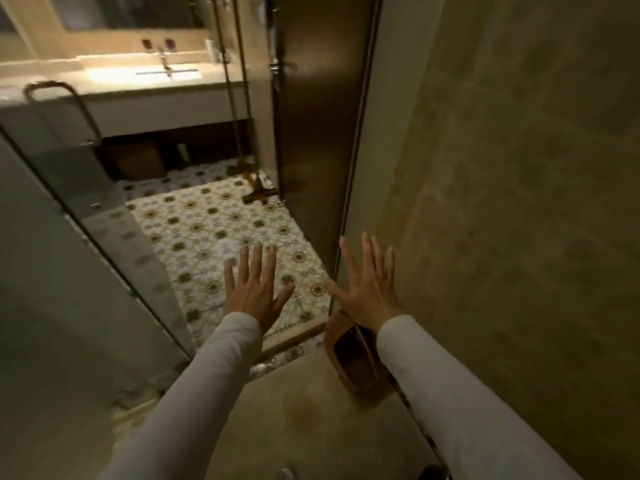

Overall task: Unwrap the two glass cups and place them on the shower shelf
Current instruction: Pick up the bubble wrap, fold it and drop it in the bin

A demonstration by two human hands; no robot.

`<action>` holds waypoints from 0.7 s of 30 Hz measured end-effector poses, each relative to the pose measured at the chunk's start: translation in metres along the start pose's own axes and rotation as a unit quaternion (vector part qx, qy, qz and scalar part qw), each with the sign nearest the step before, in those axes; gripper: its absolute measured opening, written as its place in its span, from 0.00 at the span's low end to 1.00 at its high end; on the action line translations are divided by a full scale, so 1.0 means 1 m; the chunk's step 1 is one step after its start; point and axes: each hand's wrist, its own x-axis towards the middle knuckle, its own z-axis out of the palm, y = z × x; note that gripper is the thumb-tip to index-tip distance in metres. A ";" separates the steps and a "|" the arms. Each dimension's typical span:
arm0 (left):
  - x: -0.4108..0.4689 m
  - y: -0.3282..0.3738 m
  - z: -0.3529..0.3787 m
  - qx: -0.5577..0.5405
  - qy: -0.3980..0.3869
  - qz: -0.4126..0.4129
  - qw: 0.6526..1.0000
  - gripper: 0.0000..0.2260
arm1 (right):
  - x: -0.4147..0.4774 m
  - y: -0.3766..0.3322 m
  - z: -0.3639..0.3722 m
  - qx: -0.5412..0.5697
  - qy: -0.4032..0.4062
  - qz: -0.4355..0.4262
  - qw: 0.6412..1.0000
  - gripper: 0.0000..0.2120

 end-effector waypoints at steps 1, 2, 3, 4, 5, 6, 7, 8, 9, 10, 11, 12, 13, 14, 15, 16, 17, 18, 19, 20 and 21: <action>0.010 -0.016 -0.001 0.002 -0.001 -0.014 1.000 0.37 | 0.017 -0.014 0.006 0.006 -0.007 -0.016 1.000 0.41; 0.020 -0.032 -0.003 0.000 -0.001 -0.027 1.000 0.37 | 0.032 -0.026 0.011 0.011 -0.014 -0.030 0.999 0.40; 0.028 -0.043 -0.005 -0.003 0.005 -0.036 0.999 0.37 | 0.044 -0.036 0.015 0.015 -0.015 -0.041 0.999 0.40; 0.037 -0.055 -0.008 -0.004 0.013 -0.045 0.999 0.37 | 0.058 -0.045 0.018 0.018 -0.014 -0.051 0.998 0.40; 0.046 -0.066 -0.012 -0.002 0.019 -0.053 0.998 0.37 | 0.072 -0.053 0.020 0.020 -0.014 -0.057 0.998 0.40; 0.053 -0.075 -0.015 -0.002 0.023 -0.060 0.998 0.37 | 0.085 -0.059 0.023 0.021 -0.014 -0.061 0.998 0.40; 0.060 -0.084 -0.017 -0.002 0.025 -0.067 0.997 0.37 | 0.098 -0.065 0.025 0.021 -0.016 -0.063 0.998 0.40; 0.066 -0.092 -0.019 -0.005 0.027 -0.075 0.997 0.38 | 0.109 -0.068 0.027 0.019 -0.018 -0.065 0.998 0.40; 0.073 -0.100 -0.019 -0.008 0.027 -0.085 0.996 0.38 | 0.121 -0.072 0.030 0.017 -0.022 -0.071 0.997 0.40; 0.079 -0.107 -0.019 -0.012 0.027 -0.096 0.995 0.38 | 0.132 -0.075 0.033 0.015 -0.026 -0.077 0.997 0.40; 0.086 -0.113 -0.018 -0.015 0.029 -0.107 0.994 0.38 | 0.145 -0.078 0.036 0.012 -0.026 -0.087 0.996 0.40; 0.093 -0.119 -0.016 -0.016 0.032 -0.118 0.992 0.38 | 0.158 -0.080 0.040 0.009 -0.025 -0.095 0.995 0.39; 0.099 -0.123 -0.014 -0.016 0.034 -0.125 0.991 0.37 | 0.170 -0.082 0.043 0.006 -0.021 -0.100 0.995 0.39; 0.107 -0.127 -0.011 -0.016 0.032 -0.132 0.991 0.36 | 0.184 -0.085 0.048 0.006 -0.021 -0.104 0.994 0.39; 0.115 -0.131 -0.007 -0.017 0.028 -0.138 0.990 0.36 | 0.197 -0.087 0.052 0.006 -0.023 -0.108 0.994 0.39; 0.124 -0.134 -0.003 -0.021 0.025 -0.142 0.989 0.36 | 0.210 -0.087 0.058 0.006 -0.025 -0.113 0.993 0.39; 0.134 -0.137 0.001 -0.024 0.024 -0.145 0.989 0.36 | 0.224 -0.088 0.063 0.003 -0.027 -0.119 0.993 0.39; 0.144 -0.139 0.005 -0.026 0.025 -0.146 0.989 0.35 | 0.237 -0.087 0.067 0.000 -0.027 -0.123 0.992 0.39; 0.159 -0.142 0.009 -0.027 0.026 -0.151 0.988 0.35 | 0.254 -0.087 0.073 0.003 -0.029 -0.127 0.992 0.39; 0.174 -0.144 0.013 -0.027 0.027 -0.159 0.987 0.35 | 0.272 -0.085 0.078 0.011 -0.029 -0.128 0.991 0.39; 0.191 -0.146 0.016 -0.024 0.029 -0.167 0.985 0.35 | 0.291 -0.084 0.083 0.022 -0.028 -0.129 0.991 0.39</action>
